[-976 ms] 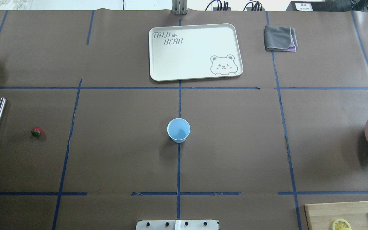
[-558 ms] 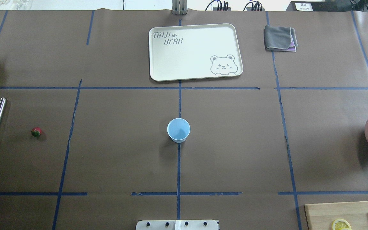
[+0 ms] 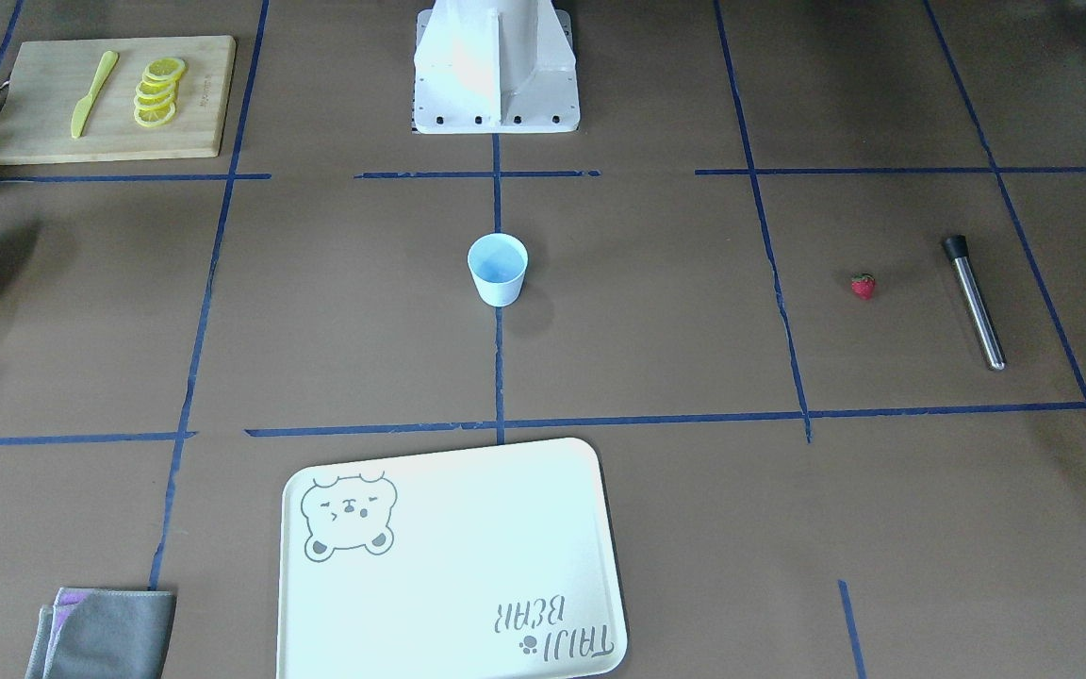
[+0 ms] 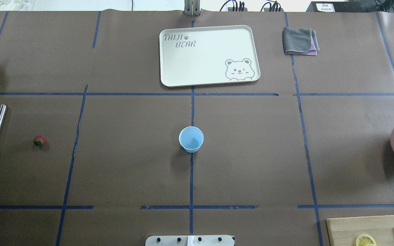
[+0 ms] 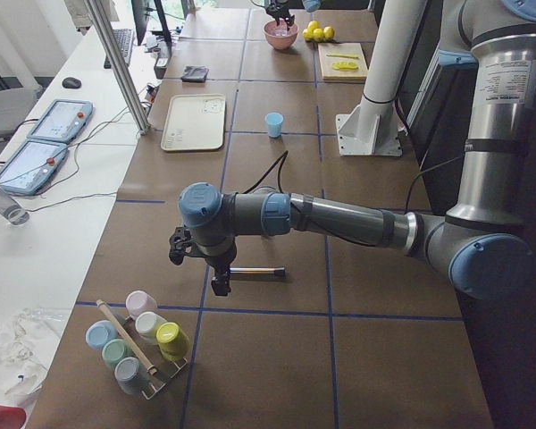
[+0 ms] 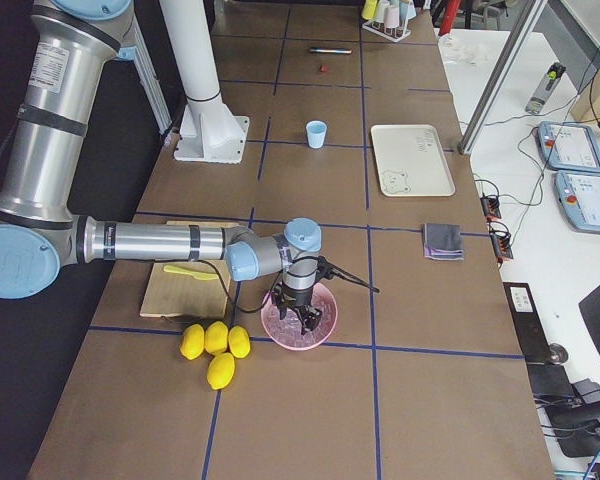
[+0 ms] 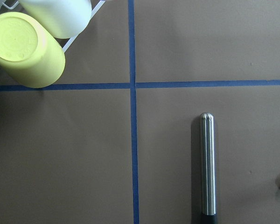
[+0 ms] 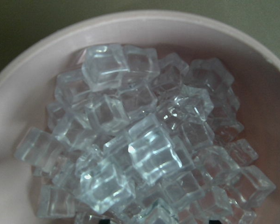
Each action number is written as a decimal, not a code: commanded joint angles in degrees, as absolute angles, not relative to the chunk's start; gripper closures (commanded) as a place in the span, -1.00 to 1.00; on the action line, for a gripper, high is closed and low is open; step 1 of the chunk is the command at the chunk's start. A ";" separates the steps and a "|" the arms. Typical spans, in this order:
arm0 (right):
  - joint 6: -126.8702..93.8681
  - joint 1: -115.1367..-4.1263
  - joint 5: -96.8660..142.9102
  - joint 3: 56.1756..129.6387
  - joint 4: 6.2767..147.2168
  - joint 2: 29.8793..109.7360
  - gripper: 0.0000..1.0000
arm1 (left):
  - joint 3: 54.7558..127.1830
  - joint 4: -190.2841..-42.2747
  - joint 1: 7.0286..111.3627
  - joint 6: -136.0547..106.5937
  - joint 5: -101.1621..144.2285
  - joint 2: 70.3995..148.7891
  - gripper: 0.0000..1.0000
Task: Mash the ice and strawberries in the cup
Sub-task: 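Grasp one ice cube with the right gripper and lift it, then carry the ice cube with the right gripper over the light-blue cup, then open the right gripper to drop the ice cube into the cup, then move the right gripper back to the pink bowl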
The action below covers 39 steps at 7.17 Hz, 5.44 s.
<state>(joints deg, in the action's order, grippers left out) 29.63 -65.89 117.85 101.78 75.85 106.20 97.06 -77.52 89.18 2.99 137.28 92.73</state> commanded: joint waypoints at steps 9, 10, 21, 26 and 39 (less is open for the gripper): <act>30.41 -69.33 119.00 105.47 76.55 106.79 1.00 | 97.12 -77.52 89.12 2.99 137.29 92.72 -1.00; 30.41 -70.91 119.09 106.25 76.64 106.70 1.00 | 97.12 -77.52 89.12 2.99 137.29 92.72 -1.00; -58.19 -41.18 126.87 112.78 78.31 70.10 0.97 | 97.12 -78.92 89.12 3.34 137.37 92.81 -1.00; -71.88 -30.59 113.91 98.90 78.22 52.94 0.95 | 97.21 -80.42 89.12 3.08 137.46 92.81 -1.00; -55.96 -51.04 125.86 116.51 81.04 82.89 -0.66 | 97.12 -80.33 89.12 2.99 137.46 92.46 -1.00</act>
